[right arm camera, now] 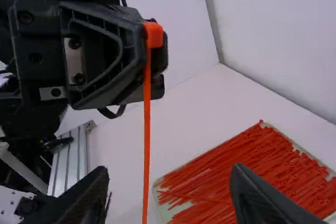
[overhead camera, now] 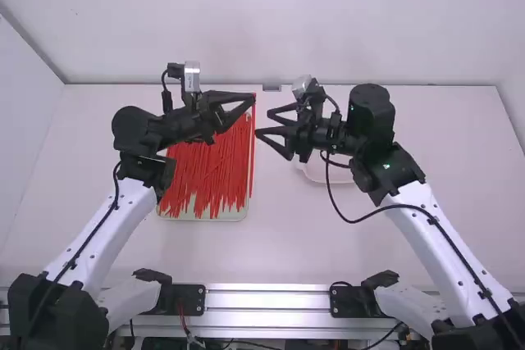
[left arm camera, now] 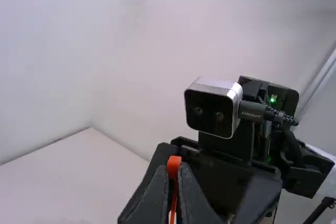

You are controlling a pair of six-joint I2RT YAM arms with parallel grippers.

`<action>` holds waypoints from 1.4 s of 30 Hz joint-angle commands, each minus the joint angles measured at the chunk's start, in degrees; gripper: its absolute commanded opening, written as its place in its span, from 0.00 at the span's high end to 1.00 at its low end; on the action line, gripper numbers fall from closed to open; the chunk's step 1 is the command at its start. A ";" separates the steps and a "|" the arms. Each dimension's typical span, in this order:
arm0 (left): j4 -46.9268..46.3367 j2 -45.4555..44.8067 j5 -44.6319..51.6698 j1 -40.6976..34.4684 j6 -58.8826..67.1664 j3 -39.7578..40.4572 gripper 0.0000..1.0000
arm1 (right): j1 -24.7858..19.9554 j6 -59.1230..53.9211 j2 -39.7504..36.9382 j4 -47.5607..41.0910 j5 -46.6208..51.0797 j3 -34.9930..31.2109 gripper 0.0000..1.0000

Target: Fasten the cable tie

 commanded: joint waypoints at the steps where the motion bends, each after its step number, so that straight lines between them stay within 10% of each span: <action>1: 0.59 0.17 0.72 -0.48 -0.59 -0.22 0.98 | 0.22 -0.39 0.26 0.55 -2.51 1.70 0.44; 14: 3.58 2.21 -1.77 -3.52 -2.03 -0.15 0.98 | 0.22 2.32 0.26 1.44 -4.83 1.70 0.59; 19: 3.61 2.75 -2.12 -3.56 -2.03 -0.20 0.98 | 0.17 2.19 0.26 1.20 -5.31 1.70 1.00; 25: 3.63 2.73 -3.85 -3.10 -2.10 -0.15 0.98 | -0.98 3.02 0.26 1.18 -5.33 1.70 1.00; 42: -7.45 2.75 14.51 2.38 12.35 7.34 0.01 | -3.63 -2.64 0.26 -0.76 -9.14 1.70 1.00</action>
